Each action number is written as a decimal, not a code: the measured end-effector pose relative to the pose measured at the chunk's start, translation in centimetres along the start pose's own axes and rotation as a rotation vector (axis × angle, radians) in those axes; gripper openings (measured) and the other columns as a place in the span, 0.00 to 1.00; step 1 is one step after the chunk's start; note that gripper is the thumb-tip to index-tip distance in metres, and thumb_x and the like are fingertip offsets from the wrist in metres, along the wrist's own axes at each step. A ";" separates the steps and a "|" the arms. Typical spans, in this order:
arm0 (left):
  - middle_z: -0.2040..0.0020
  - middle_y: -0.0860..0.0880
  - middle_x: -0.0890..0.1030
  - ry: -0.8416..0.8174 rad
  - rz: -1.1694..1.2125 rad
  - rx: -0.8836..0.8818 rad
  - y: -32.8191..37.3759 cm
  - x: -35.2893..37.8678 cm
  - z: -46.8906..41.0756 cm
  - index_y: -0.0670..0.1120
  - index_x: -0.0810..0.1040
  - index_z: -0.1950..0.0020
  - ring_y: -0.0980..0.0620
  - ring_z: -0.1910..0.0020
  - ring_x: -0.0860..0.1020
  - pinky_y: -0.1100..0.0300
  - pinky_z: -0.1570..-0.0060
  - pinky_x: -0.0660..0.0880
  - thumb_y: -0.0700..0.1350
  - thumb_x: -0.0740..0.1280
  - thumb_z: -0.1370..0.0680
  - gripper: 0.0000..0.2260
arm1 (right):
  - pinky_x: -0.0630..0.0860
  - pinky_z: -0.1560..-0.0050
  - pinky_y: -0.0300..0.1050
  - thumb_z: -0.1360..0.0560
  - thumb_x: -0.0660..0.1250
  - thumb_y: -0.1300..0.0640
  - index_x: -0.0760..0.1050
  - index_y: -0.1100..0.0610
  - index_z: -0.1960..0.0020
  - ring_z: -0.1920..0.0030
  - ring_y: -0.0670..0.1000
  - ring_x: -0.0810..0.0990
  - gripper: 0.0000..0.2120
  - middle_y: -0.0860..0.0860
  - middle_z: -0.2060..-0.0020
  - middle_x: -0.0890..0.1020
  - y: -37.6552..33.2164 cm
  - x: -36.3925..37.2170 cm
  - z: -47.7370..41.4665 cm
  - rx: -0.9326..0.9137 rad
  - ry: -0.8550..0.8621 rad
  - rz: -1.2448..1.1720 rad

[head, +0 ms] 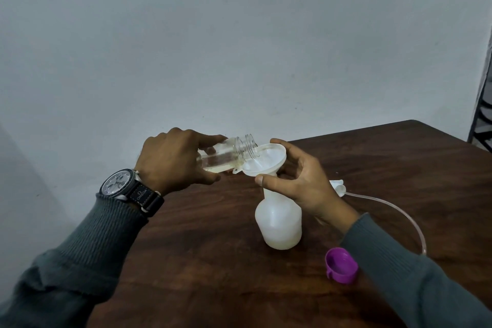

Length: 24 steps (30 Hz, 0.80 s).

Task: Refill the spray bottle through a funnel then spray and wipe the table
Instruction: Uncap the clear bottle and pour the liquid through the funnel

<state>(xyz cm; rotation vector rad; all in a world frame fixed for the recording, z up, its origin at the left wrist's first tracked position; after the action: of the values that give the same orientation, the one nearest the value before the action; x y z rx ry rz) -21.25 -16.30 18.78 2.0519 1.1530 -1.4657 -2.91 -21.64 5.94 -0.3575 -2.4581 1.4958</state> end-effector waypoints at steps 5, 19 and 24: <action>0.49 0.66 0.82 0.003 0.004 0.005 0.2 -0.3 0.1 0.71 0.71 0.30 0.55 0.47 0.81 0.59 0.61 0.69 0.63 0.76 0.32 0.32 | 0.82 0.41 0.48 0.40 0.84 0.53 0.76 0.44 0.34 0.43 0.49 0.85 0.36 0.46 0.45 0.86 -0.1 0.1 0.1 -0.006 -0.006 0.000; 0.54 0.66 0.81 0.028 -0.009 0.026 0.4 -0.4 0.1 0.71 0.71 0.30 0.54 0.49 0.81 0.59 0.60 0.69 0.63 0.76 0.32 0.31 | 0.82 0.43 0.48 0.42 0.84 0.50 0.76 0.43 0.35 0.44 0.51 0.86 0.37 0.48 0.45 0.87 -0.3 0.2 0.1 0.002 -0.001 -0.022; 0.58 0.66 0.77 0.023 -0.001 0.026 0.5 -0.5 0.1 0.70 0.71 0.30 0.55 0.50 0.80 0.60 0.62 0.68 0.63 0.76 0.32 0.31 | 0.82 0.41 0.48 0.39 0.84 0.54 0.76 0.44 0.34 0.44 0.49 0.86 0.36 0.46 0.45 0.87 -0.3 0.2 0.2 0.001 -0.006 -0.026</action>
<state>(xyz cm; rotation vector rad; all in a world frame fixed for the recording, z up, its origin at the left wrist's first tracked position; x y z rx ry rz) -20.94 -16.87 19.12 2.0905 1.1496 -1.4687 -3.22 -21.84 6.15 -0.3199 -2.4570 1.4900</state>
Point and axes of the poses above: each hand's wrist, its own z-axis away from the middle knuckle, its own x-axis out of the palm, y = z × x, the point moved 10 cm from there along -z, towards the middle knuckle
